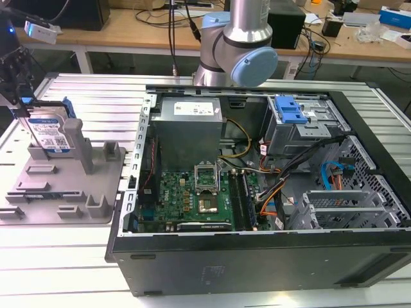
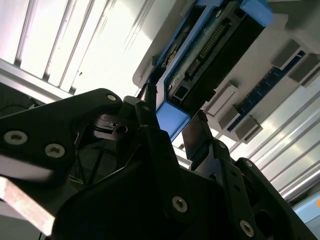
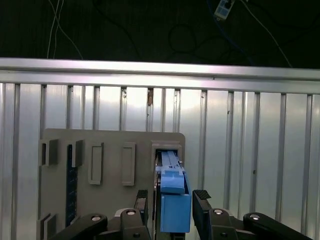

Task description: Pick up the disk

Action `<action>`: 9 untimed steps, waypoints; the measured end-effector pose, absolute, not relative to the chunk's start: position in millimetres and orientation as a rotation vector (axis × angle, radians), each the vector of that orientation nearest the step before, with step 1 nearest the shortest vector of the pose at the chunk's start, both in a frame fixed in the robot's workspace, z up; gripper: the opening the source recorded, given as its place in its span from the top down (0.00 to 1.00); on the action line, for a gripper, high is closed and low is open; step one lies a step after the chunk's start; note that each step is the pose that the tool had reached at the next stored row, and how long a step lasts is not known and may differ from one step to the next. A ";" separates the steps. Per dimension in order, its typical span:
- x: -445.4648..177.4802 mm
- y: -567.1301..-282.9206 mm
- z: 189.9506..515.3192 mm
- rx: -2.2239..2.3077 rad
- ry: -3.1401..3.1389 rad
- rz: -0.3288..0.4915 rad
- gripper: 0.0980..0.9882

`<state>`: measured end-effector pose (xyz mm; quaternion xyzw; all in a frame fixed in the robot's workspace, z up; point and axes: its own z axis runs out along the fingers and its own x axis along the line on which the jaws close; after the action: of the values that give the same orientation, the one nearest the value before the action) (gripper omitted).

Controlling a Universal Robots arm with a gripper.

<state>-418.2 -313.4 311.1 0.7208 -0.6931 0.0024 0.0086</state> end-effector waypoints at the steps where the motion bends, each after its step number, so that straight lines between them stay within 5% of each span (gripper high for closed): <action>1: -418.2 -313.4 310.4 2.252 -2.166 0.008 0.57; 9: -418.3 -313.4 304.4 2.252 -2.166 0.007 0.57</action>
<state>-418.3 -313.4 304.4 0.7208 -0.6931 0.0024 0.0086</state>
